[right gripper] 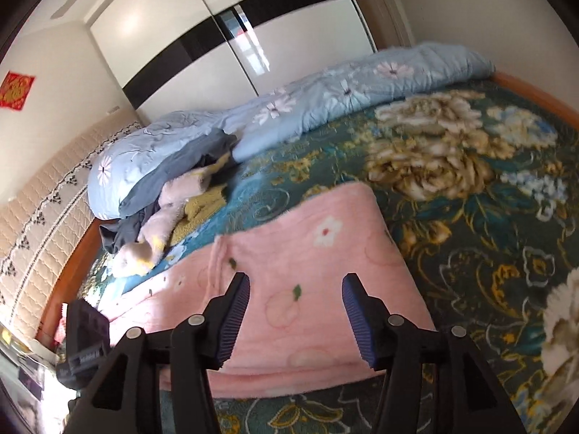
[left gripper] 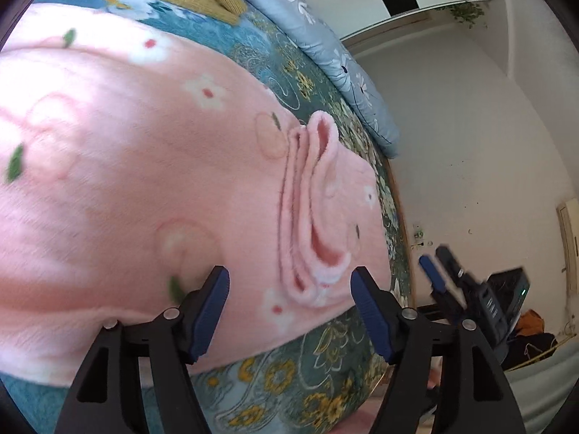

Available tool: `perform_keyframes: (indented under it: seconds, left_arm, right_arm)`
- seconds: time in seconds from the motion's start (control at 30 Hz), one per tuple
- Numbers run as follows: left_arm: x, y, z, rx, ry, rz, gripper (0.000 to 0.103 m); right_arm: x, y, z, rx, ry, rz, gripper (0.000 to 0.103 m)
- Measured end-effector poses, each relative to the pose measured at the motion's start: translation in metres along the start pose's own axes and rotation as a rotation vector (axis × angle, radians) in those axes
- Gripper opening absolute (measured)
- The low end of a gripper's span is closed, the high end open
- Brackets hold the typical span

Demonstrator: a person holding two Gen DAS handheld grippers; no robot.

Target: Fold clothes

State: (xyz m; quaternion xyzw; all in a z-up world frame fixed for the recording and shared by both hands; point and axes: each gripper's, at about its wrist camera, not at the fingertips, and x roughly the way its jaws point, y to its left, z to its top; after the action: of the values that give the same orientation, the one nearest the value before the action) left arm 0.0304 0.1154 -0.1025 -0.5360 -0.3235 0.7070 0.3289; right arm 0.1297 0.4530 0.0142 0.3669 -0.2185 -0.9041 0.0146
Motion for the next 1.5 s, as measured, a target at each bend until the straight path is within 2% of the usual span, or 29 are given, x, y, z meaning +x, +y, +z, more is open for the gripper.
perform_keyframes:
  seconds: [0.13,0.2,0.27,0.43,0.47,0.53,0.57,0.67,0.7,0.77,0.8,0.87,0.97,1.03,1.07,1.17,1.23,1.27,1.33,1.5]
  left_arm:
    - [0.025,-0.009,0.018,-0.042,0.041,-0.008,0.070]
    - [0.038,-0.007,0.021,-0.095,0.067,-0.011,0.070]
    - [0.044,-0.004,0.022,-0.124,0.046,0.018,0.070]
    - [0.050,-0.011,0.021,-0.103,0.021,0.011,0.069]
    - [0.051,-0.014,0.021,-0.099,0.022,0.021,0.066]
    - [0.053,-0.018,0.023,-0.092,0.026,0.043,0.031]
    - [0.054,-0.018,0.024,-0.094,0.028,0.060,0.026]
    - [0.059,-0.015,0.027,-0.121,0.031,0.091,0.025]
    - [0.060,-0.015,0.027,-0.126,0.028,0.106,0.018]
    - [0.056,-0.024,0.026,-0.106,0.007,0.117,0.014]
    - [0.051,-0.031,0.025,-0.085,-0.008,0.108,0.013]
    - [0.030,-0.062,0.024,0.037,-0.064,0.058,0.013]
    - [-0.006,-0.101,0.015,0.198,-0.132,-0.072,0.014]
    - [-0.015,-0.100,0.007,0.221,-0.136,-0.053,0.014]
    - [-0.015,-0.091,0.003,0.208,-0.133,-0.019,0.014]
    - [0.001,-0.032,0.000,0.065,-0.115,0.111,0.014]
    - [0.005,0.008,-0.003,-0.055,-0.095,0.152,0.014]
    - [0.003,0.020,-0.005,-0.094,-0.094,0.119,0.014]
    - [-0.006,0.019,-0.007,-0.088,-0.115,0.086,0.014]
    - [-0.027,-0.031,-0.005,0.097,-0.199,0.096,0.014]
  right_arm:
    - [-0.003,-0.027,-0.006,0.085,0.021,0.008,0.057]
    - [-0.006,-0.037,-0.008,0.104,0.017,-0.001,0.057]
    - [-0.006,-0.044,-0.010,0.117,0.024,-0.020,0.057]
    - [-0.005,-0.055,-0.015,0.146,0.047,-0.003,0.057]
    - [-0.005,-0.055,-0.015,0.146,0.047,-0.003,0.057]
    - [-0.006,-0.054,-0.016,0.147,0.046,0.001,0.057]
    - [-0.006,-0.053,-0.016,0.147,0.045,0.005,0.057]
    - [-0.007,-0.051,-0.016,0.140,0.043,0.012,0.057]
    - [-0.007,-0.051,-0.015,0.140,0.043,0.014,0.057]
    - [-0.006,-0.052,-0.015,0.142,0.044,0.017,0.057]
    - [-0.006,-0.054,-0.015,0.146,0.042,0.016,0.057]
    - [-0.008,-0.057,-0.015,0.159,0.035,0.011,0.057]
    - [-0.012,-0.060,-0.013,0.172,0.015,0.014,0.057]
    - [-0.011,-0.060,-0.012,0.168,0.013,0.017,0.057]
    - [-0.009,-0.059,-0.012,0.165,0.017,0.016,0.057]
    - [-0.003,-0.057,-0.014,0.162,0.034,0.018,0.057]
    - [0.001,-0.056,-0.016,0.152,0.044,0.022,0.057]
    - [0.003,-0.055,-0.017,0.143,0.048,0.023,0.057]
    - [0.006,-0.054,-0.018,0.132,0.053,0.025,0.057]
    - [0.014,-0.046,-0.016,0.117,0.045,0.099,0.057]
